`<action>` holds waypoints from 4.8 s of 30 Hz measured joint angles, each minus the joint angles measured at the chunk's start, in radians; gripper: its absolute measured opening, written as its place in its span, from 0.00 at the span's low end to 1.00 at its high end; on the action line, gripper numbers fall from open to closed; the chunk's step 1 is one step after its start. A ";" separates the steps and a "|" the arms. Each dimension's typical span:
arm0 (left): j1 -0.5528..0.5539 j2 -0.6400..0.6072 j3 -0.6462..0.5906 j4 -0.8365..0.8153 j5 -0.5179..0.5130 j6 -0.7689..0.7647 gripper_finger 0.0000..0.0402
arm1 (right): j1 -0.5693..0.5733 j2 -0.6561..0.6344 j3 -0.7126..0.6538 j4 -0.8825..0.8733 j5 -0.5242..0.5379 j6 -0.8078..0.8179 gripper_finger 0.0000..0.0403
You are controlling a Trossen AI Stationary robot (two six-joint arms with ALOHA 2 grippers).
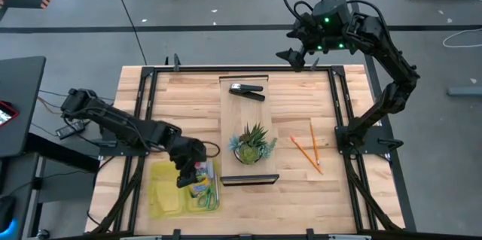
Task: Pack school essentials
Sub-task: Put the box of crayons into the yellow supply box, then put the left yellow pencil into the yellow supply box
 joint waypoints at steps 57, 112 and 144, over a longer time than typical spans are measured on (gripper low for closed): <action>-0.022 0.246 0.008 0.085 0.137 -0.094 0.68 | -0.001 0.008 0.000 0.002 -0.061 -0.068 0.98; 0.194 -0.068 0.201 -0.585 -0.348 0.249 0.38 | 0.045 -0.335 -0.768 0.239 -0.038 0.085 0.94; 0.595 -0.256 0.201 -0.528 -0.389 0.438 0.32 | 0.324 -0.303 -1.532 0.569 0.039 0.476 0.68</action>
